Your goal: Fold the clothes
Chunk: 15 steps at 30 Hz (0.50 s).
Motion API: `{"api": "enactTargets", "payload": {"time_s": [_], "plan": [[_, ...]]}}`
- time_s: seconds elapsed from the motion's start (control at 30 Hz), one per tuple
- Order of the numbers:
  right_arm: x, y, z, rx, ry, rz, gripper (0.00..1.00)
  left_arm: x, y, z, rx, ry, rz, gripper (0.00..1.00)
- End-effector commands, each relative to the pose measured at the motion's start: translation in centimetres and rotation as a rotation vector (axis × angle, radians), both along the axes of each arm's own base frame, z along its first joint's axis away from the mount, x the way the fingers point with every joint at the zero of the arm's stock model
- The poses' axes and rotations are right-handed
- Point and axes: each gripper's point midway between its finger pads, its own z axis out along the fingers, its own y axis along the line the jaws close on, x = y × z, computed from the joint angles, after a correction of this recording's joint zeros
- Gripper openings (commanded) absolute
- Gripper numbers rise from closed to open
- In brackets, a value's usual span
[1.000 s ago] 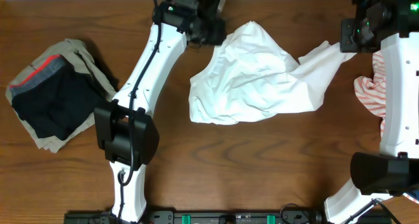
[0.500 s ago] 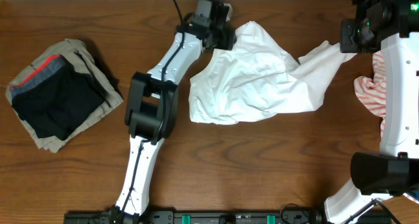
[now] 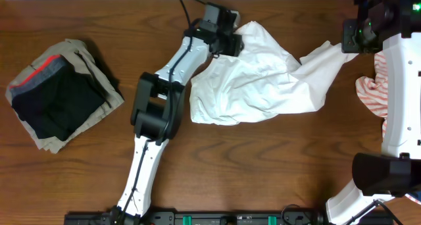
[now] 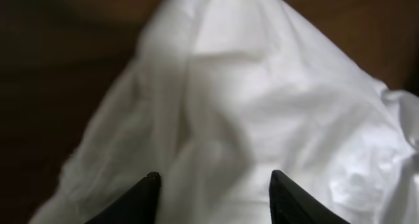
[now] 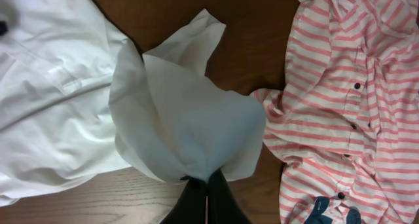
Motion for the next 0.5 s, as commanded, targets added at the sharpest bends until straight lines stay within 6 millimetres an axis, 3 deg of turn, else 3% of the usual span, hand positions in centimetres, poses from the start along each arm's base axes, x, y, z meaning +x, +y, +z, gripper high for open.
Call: {"api": "enactTargets", "payload": {"time_s": [0.0,0.27,0.47], "plan": [[-0.3,-0.3,0.6,-0.012,-0.015,-0.004,0.01,-1.3,-1.6,-0.2,-0.004,0.019,-0.042,0.53],[-0.3,-0.3,0.6,-0.012,-0.015,-0.004,0.01,-1.5,-1.8,-0.3,-0.002,0.023,-0.047,0.53],[-0.3,-0.3,0.6,-0.012,-0.015,-0.004,0.01,-0.2,-1.3,0.5,-0.022,-0.020,-0.030,0.53]]}}
